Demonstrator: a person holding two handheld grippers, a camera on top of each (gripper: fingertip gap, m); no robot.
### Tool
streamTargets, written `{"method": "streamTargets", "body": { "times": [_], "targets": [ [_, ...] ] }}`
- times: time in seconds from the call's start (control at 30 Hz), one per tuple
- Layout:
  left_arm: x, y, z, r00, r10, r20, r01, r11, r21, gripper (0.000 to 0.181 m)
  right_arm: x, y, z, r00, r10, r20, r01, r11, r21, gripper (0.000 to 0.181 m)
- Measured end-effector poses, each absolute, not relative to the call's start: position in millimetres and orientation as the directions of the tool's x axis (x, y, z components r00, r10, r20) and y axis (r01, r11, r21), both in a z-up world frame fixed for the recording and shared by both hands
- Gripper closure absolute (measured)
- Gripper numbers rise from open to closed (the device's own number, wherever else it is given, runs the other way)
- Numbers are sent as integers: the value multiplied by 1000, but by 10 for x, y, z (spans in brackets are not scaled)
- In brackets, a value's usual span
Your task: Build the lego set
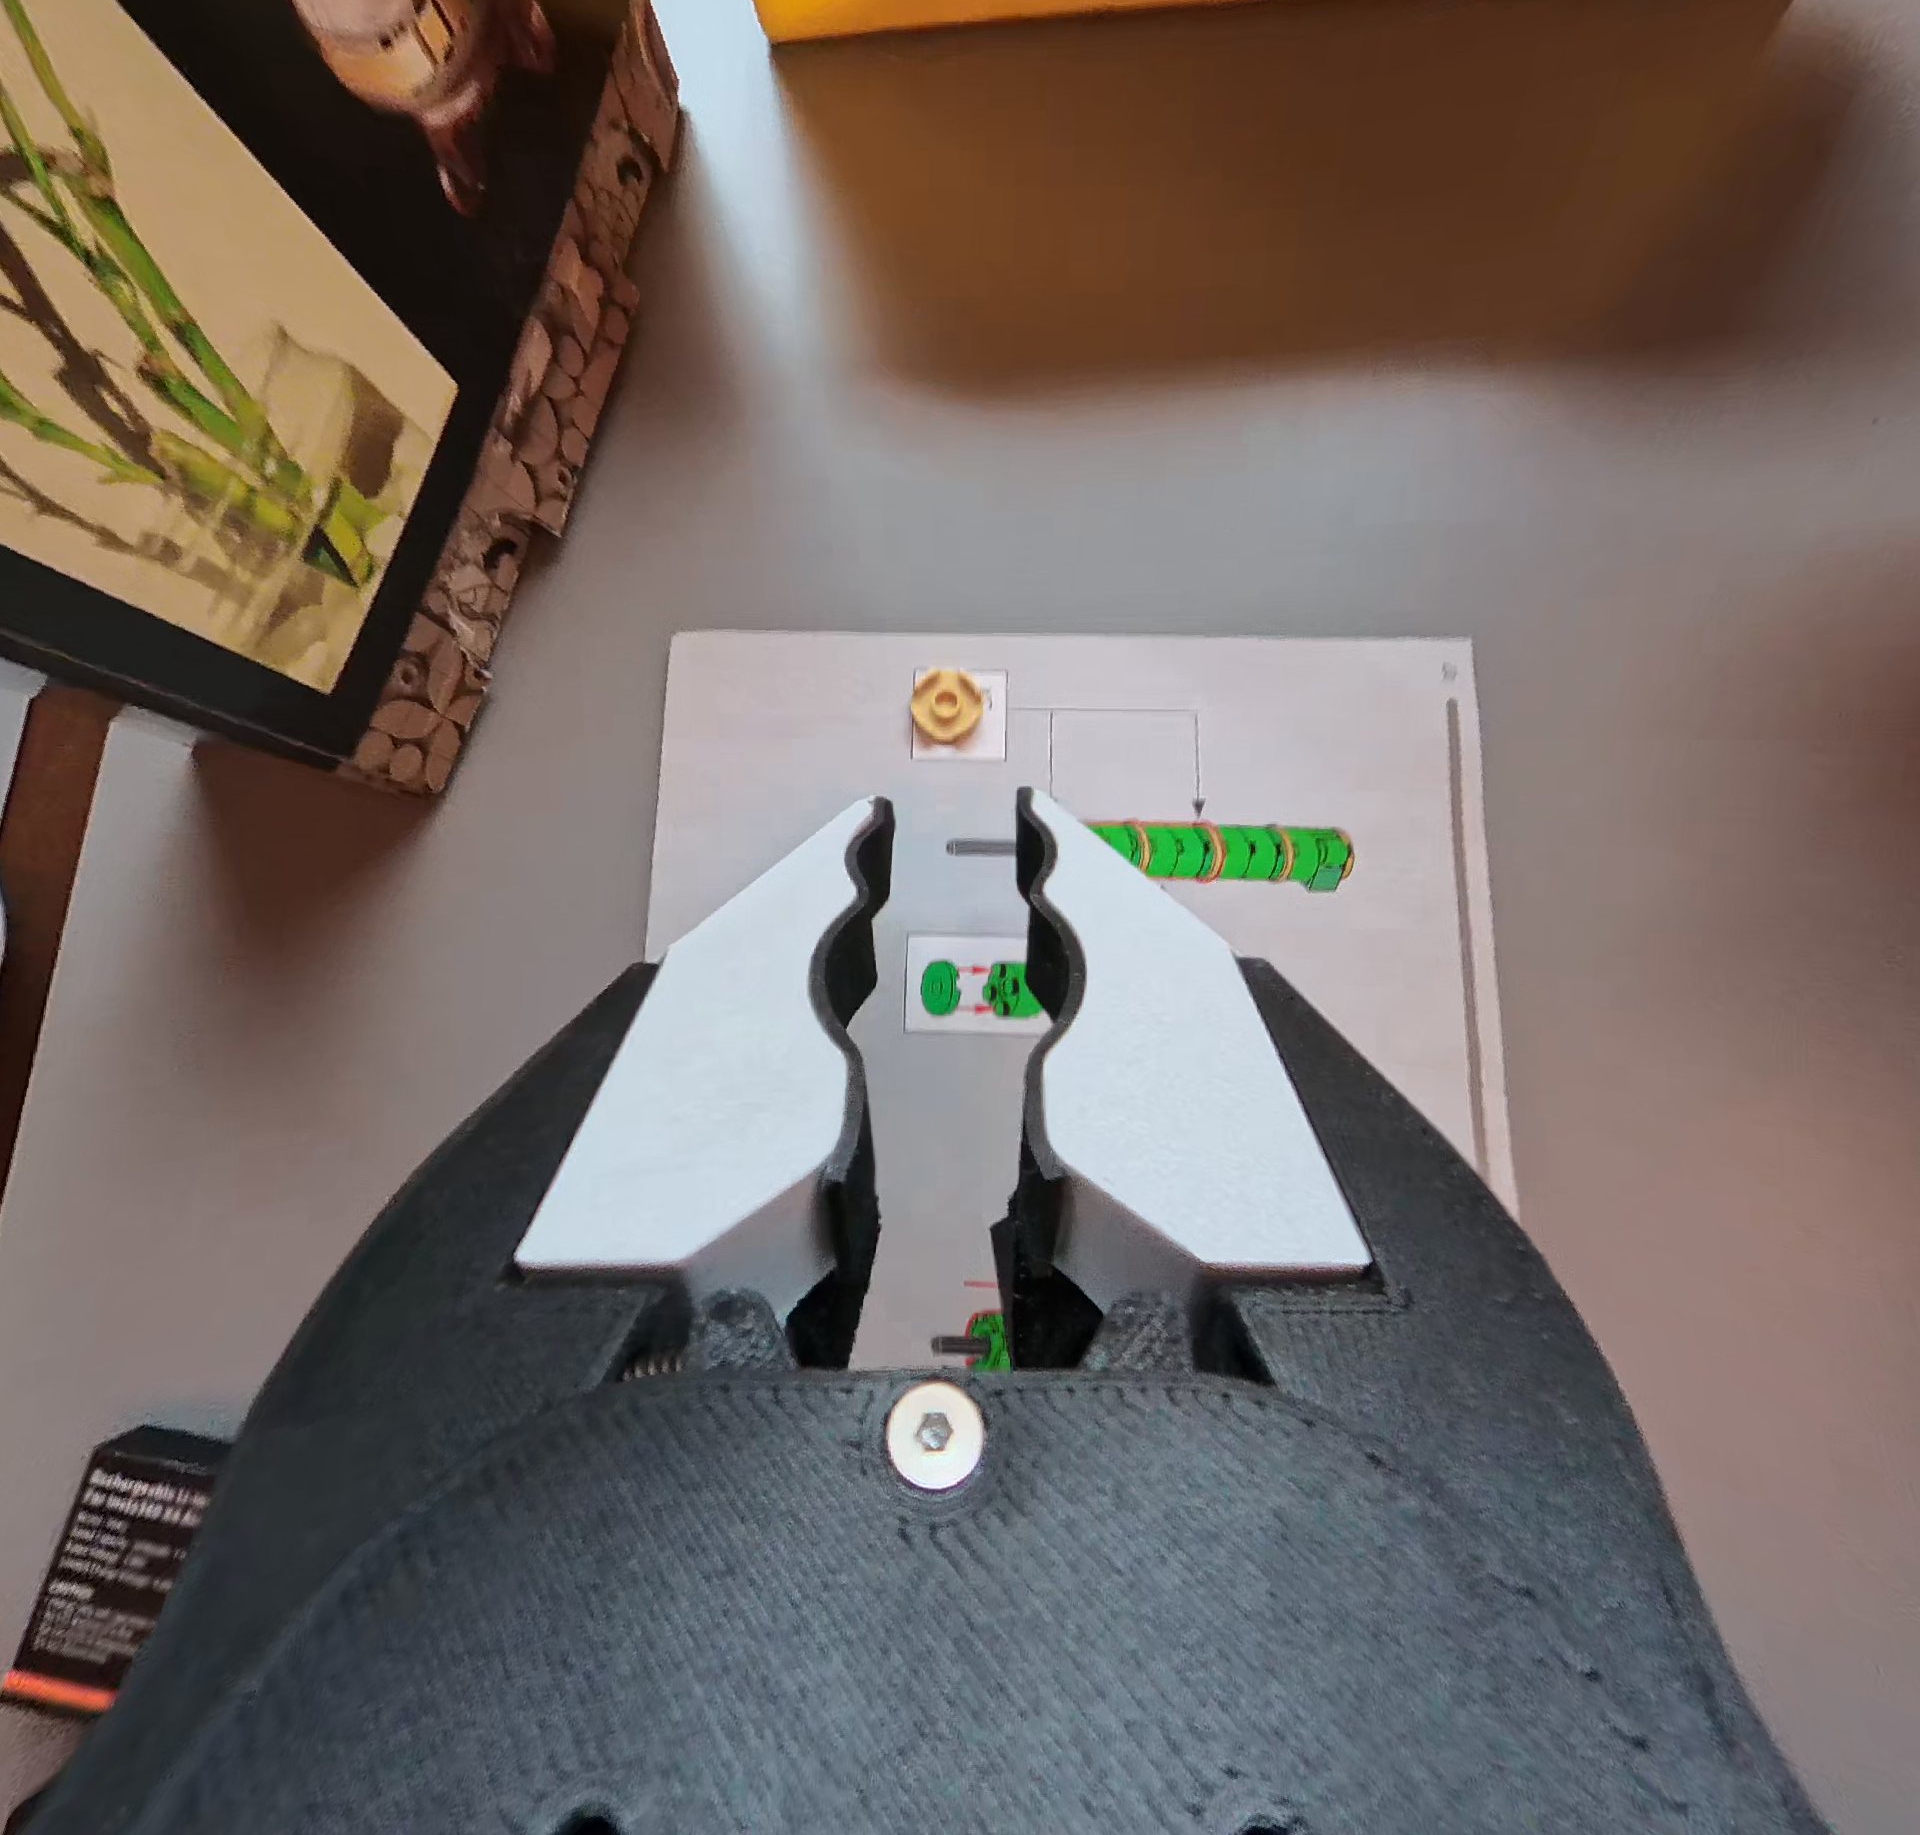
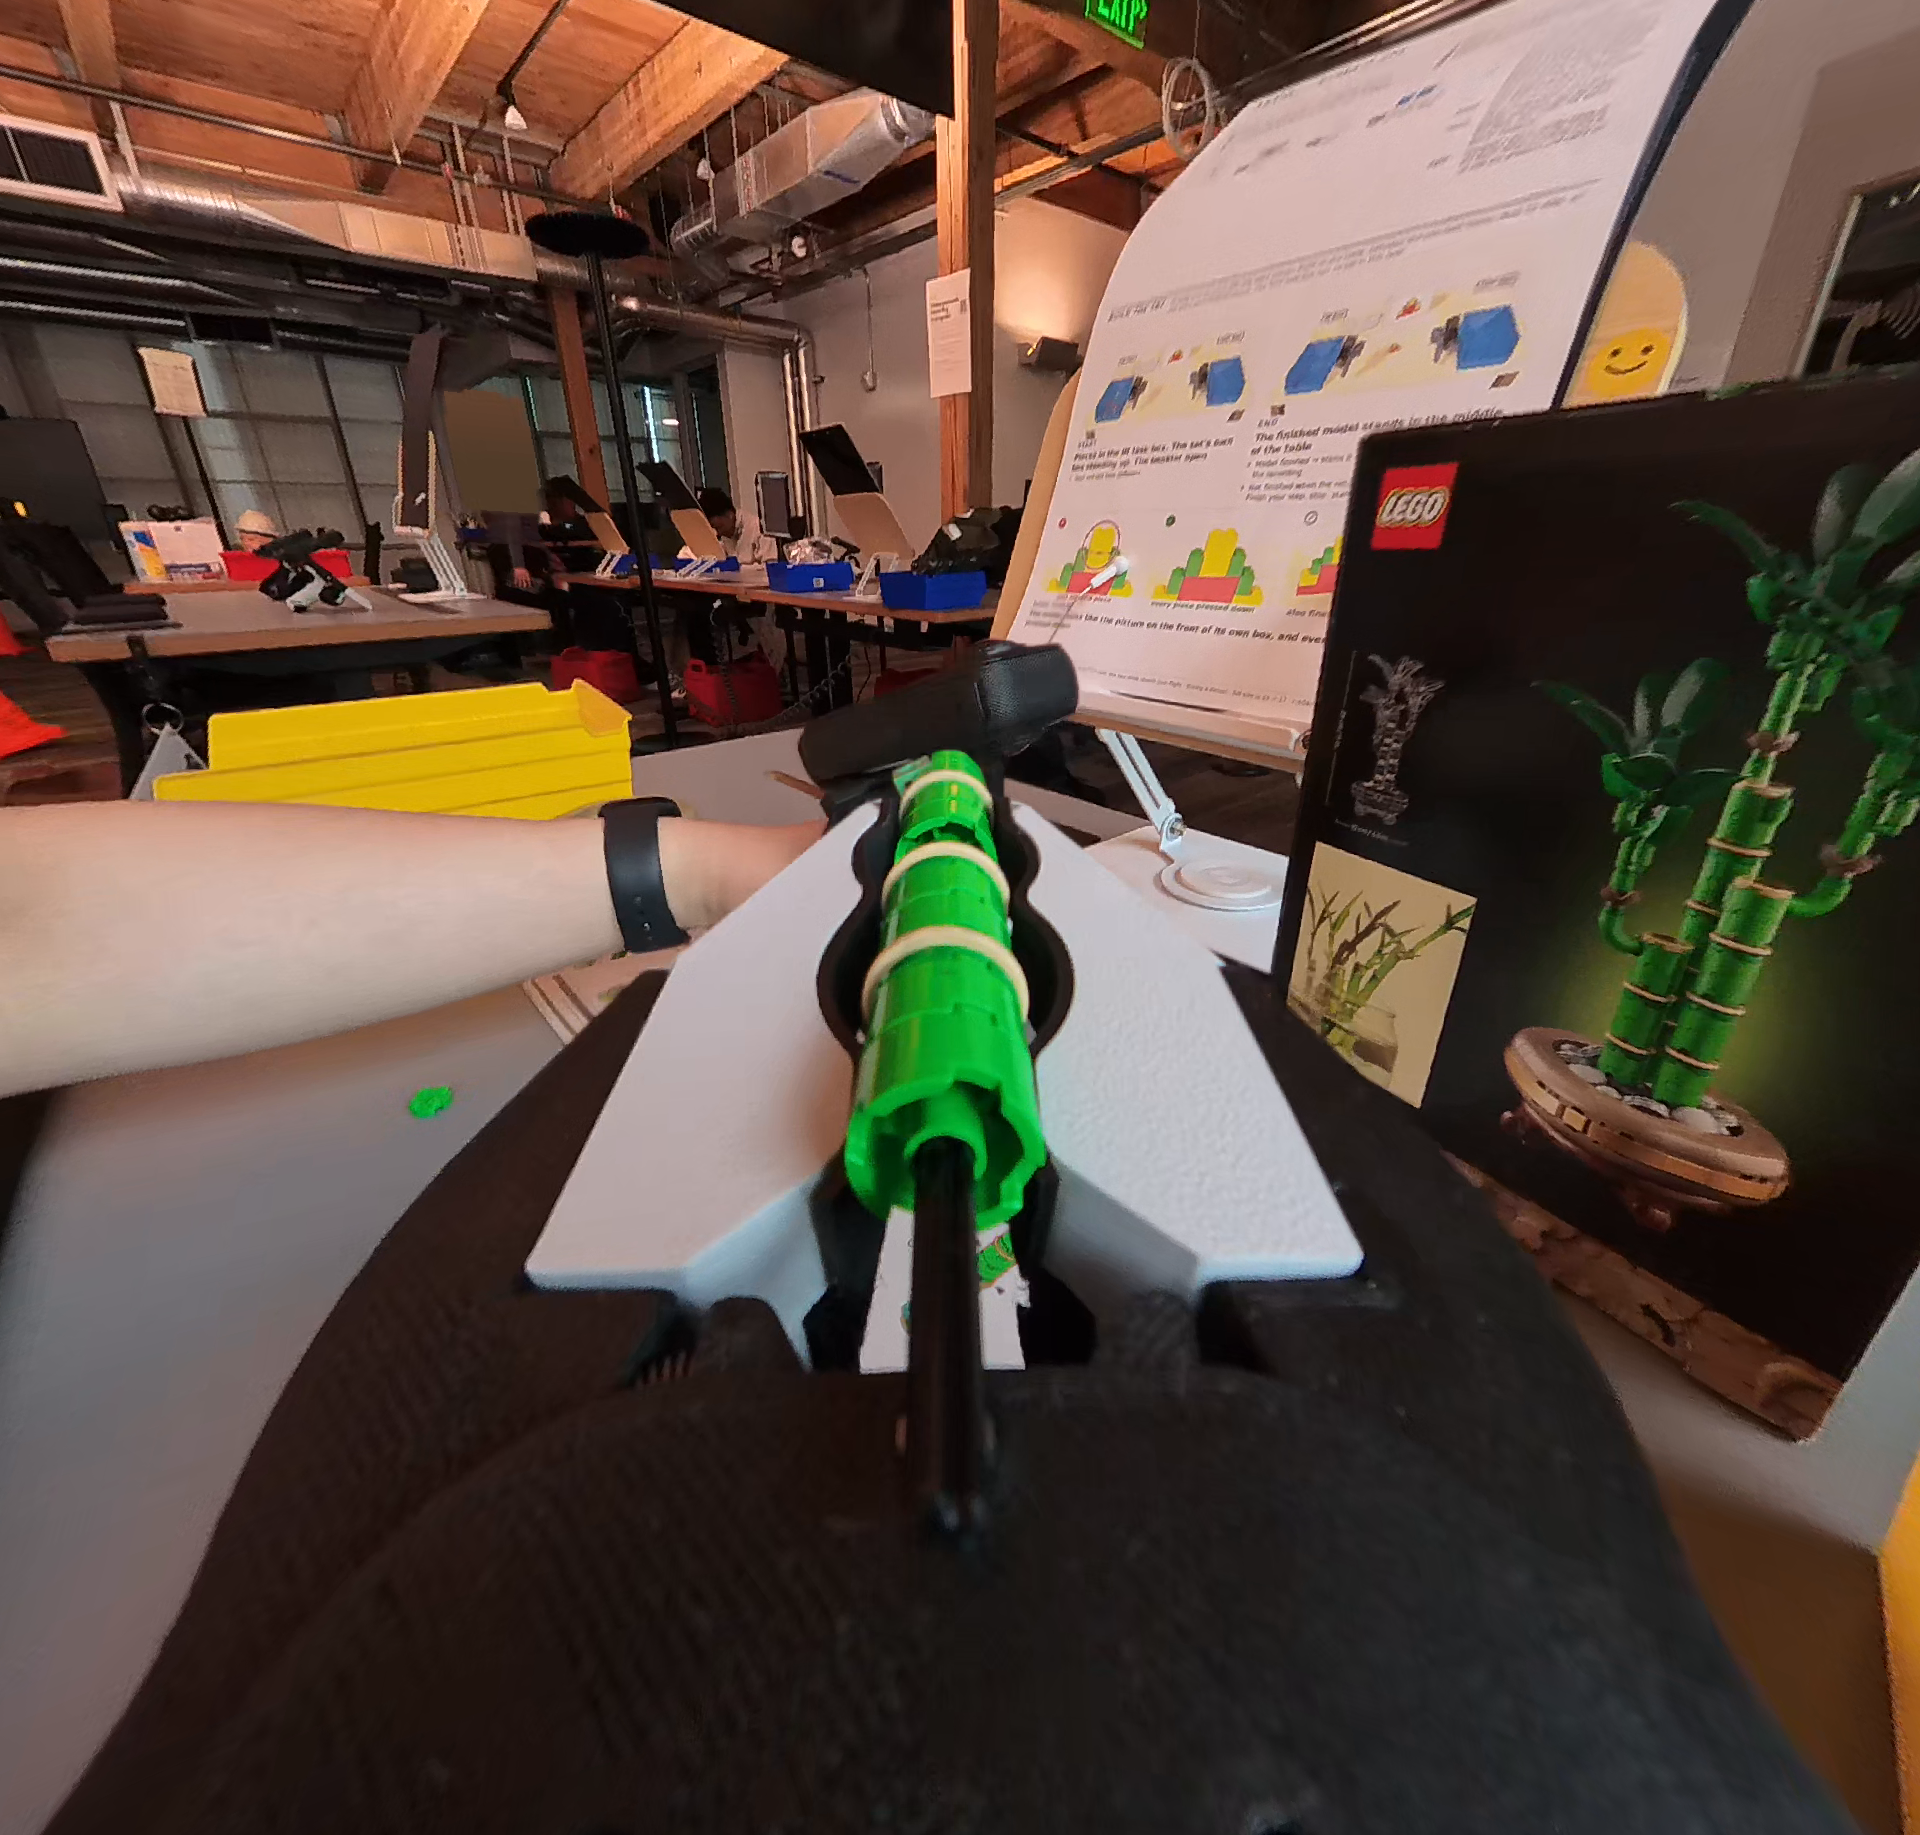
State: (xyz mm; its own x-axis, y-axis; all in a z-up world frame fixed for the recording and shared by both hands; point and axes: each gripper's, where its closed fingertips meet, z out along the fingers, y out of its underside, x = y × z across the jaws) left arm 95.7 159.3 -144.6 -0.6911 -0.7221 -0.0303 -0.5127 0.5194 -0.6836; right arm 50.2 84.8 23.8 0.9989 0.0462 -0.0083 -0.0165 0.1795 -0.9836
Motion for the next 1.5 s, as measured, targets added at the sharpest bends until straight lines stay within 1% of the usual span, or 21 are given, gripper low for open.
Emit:
{"method": "streamTargets", "body": {
  "times": [0.03, 0.13, 0.27, 0.37, 0.5, 0.53, 0.63, 0.7, 0.8, 0.83, 0.93, 0.97, 1.03, 1.07, 1.13, 1.2, 1.27, 1.33, 1.37, 1.43, 1.5],
  "targets": [
    [986, 1562, -1420, -695, -719, -30, -506, 518, -689, 160, 520, 824, 272, 999, 43, -12, -19, 191, -981, 165],
    [1064, 1471, -1413, -719, -693, -50, -481, 549, -684, 157, 573, 767, 343, 999, 34, -27, -34, 218, -975, 165],
    [1147, 1407, -1519, -718, -696, -6, -527, 550, -648, 154, 616, 756, 339, 998, 33, -47, -53, 222, -974, 165],
    [1178, 1394, -1583, -719, -695, -24, -529, 569, -630, 153, 618, 758, 336, 998, 32, -46, -52, 220, -974, 166],
    [1173, 1430, -1567, -705, -706, -74, -518, 583, -626, 162, 618, 738, 363, 999, 30, -42, -48, 228, -972, 165],
    [1170, 1451, -1519, -686, -723, -84, -517, 565, -643, 165, 626, 734, 366, 999, 28, -43, -48, 229, -972, 165],
    [1081, 1489, -1214, -601, -799, -23, -503, 401, -766, 172, 664, 748, 328, 997, 19, -71, -74, 217, -973, 166],
    [885, 1514, -1063, -563, -823, 78, -521, 280, -807, 172, 671, 789, 262, 996, 21, -91, -93, 185, -978, 165],
    [587, 1637, -1038, -496, -852, 166, -576, 179, -798, 172, 650, 832, 201, 996, 21, -81, -84, 157, -984, 165],
    [490, 1608, -1018, -479, -839, 258, -606, 104, -788, 181, 631, 841, 196, 996, 27, -81, -84, 153, -985, 165],
    [242, 1400, -859, -434, -681, 589, -686, -174, -707, 181, 550, 903, 114, 994, 61, -90, -95, 96, -991, 166],
    [172, 1359, -817, -426, -630, 649, -696, -230, -680, 181, 522, 931, 68, 994, 69, -88, -93, 72, -993, 166],
    [21, 1319, -809, -427, -594, 682, -704, -255, -663, 181, 488, 971, 2, 996, 69, -63, -67, 46, -997, 166],
    [-58, 1312, -843, -439, -616, 654, -697, -225, -680, 180, 478, 984, -25, 997, 67, -49, -51, 34, -998, 166],
    [-233, 1295, -952, -485, -705, 517, -663, -89, -743, 177, 466, 998, -49, 997, 66, -32, -34, 22, -999, 165],
    [-346, 1301, -1065, -528, -801, 281, -586, 105, -804, 163, 444, 999, -39, 996, 76, -40, -42, 29, -999, 166],
    [-406, 1264, -1122, -564, -826, -19, -457, 331, -826, 155, 427, 999, -24, 995, 84, -46, -49, 34, -998, 166],
    [-430, 1183, -1175, -584, -758, -292, -325, 547, -771, 154, 424, 996, -19, 996, 83, -40, -43, 35, -998, 166],
    [-433, 1139, -1216, -593, -709, -381, -280, 626, -728, 154, 425, 993, -15, 996, 82, -37, -40, 37, -999, 166],
    [-417, 1103, -1340, -616, -646, -450, -265, 708, -654, 154, 433, 984, -4, 996, 81, -37, -40, 41, -998, 166],
    [-383, 1117, -1430, -633, -632, -447, -279, 725, -630, 154, 450, 975, 7, 996, 77, -39, -42, 45, -998, 165]
  ]
}}
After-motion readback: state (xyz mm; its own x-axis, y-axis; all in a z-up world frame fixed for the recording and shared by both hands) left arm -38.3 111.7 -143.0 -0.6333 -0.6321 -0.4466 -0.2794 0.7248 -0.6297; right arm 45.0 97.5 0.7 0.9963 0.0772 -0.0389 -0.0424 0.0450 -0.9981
